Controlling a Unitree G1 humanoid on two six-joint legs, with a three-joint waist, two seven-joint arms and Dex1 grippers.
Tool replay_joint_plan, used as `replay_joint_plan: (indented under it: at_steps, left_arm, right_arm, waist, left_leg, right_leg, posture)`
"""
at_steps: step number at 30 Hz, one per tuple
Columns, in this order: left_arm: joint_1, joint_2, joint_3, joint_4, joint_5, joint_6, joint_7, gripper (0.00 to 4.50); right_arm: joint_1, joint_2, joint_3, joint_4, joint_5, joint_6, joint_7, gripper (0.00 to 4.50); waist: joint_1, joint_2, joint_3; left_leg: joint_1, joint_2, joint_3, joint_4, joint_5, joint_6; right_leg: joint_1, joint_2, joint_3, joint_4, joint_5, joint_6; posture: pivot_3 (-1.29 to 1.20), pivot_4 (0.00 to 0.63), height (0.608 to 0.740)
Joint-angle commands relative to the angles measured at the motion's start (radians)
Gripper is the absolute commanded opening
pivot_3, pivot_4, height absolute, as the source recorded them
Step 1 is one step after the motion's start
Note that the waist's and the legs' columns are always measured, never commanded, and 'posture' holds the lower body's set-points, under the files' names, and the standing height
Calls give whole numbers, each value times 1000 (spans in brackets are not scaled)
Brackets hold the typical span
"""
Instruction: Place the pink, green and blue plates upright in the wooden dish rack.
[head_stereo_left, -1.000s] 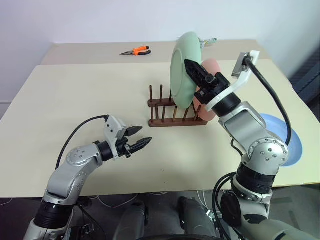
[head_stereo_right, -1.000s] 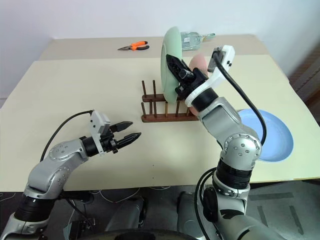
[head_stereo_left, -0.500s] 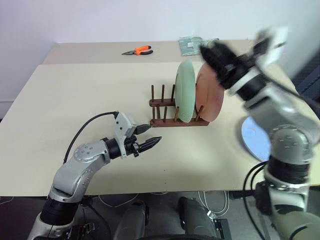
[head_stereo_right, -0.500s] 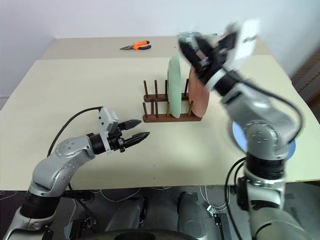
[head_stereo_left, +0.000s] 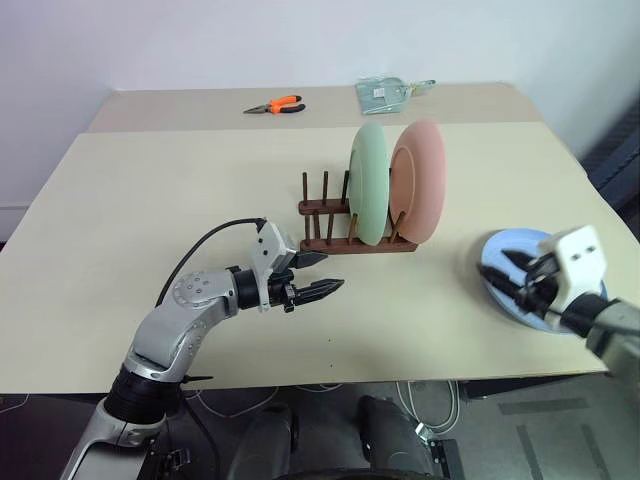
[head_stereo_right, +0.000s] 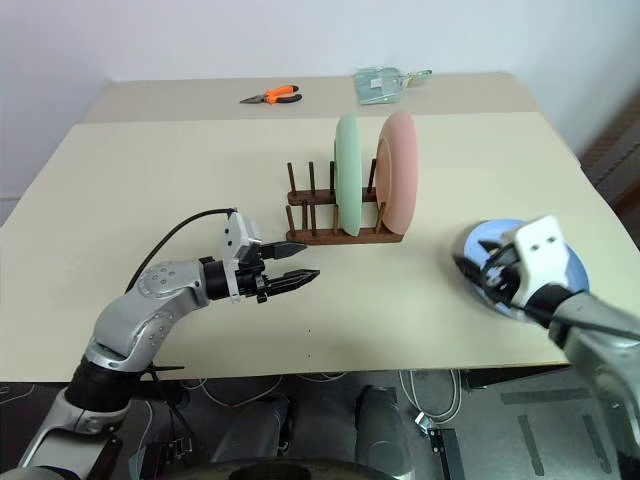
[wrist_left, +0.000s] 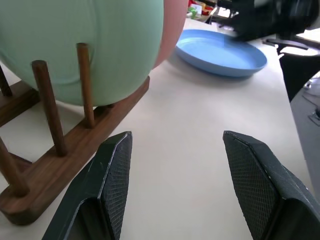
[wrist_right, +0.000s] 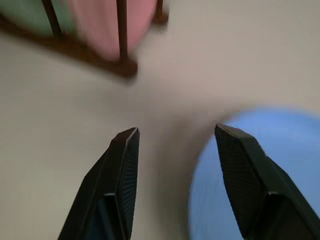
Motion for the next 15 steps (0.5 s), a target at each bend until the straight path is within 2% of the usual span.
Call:
replay_joint_plan:
  at_steps: [1, 2, 3, 6, 11, 15]
  left_arm:
    - [6, -2, -1, -19, 11, -34, -14, 2979]
    - [11, -2, 0, -20, 14, -38, -16, 2979]
    - [15, -1, 2, -20, 16, -42, -17, 2979]
    - [30, 3, 11, -22, 23, -51, -18, 2979]
    - [53, 7, 25, -18, 31, -68, -17, 2979]
    - [71, 20, 45, 0, 39, -85, -21, 2979]
  right_arm:
    - [-26, 4, 60, 61, -138, -37, -45, 2366]
    - [-36, 9, 73, 83, -162, -40, -50, 1851]
    - [-45, 15, 83, 99, -181, -45, -52, 1546]
    - [-79, 23, 93, 150, -241, -75, -66, 37]
    - [-163, 50, 27, 131, -237, -123, -50, 37]
    - [-408, 104, -117, 60, -55, -143, -31, 37]
  waist:
    - [0, 0, 0]
    - [1, 0, 0]
    - [1, 0, 0]
    - [1, -1, 0]
    - [3, -1, 0]
    - [-6, 2, 2]
  left_leg:
    - [-1, 0, 0, 0, 0, 0]
    - [-1, -1, 0, 0, 0, 0]
    - [-1, -1, 0, 0, 0, 0]
    - [-1, -1, -1, 0, 0, 0]
    - [-1, -1, -1, 0, 0, 0]
    - [-1, -1, -1, 1, 0, 0]
  right_leg:
    - [-1, 0, 0, 0, 0, 0]
    - [-1, -1, 0, 0, 0, 0]
    - [-1, -1, 0, 0, 0, 0]
    - [-1, 0, 0, 0, 0, 0]
    - [0, 0, -1, 0, 0, 0]
    - [-1, 0, 0, 0, 1, 0]
  posture:
    - [0, 150, 740]
    - [0, 150, 740]
    - [0, 150, 740]
    - [0, 150, 740]
    - [0, 150, 740]
    - [0, 150, 740]
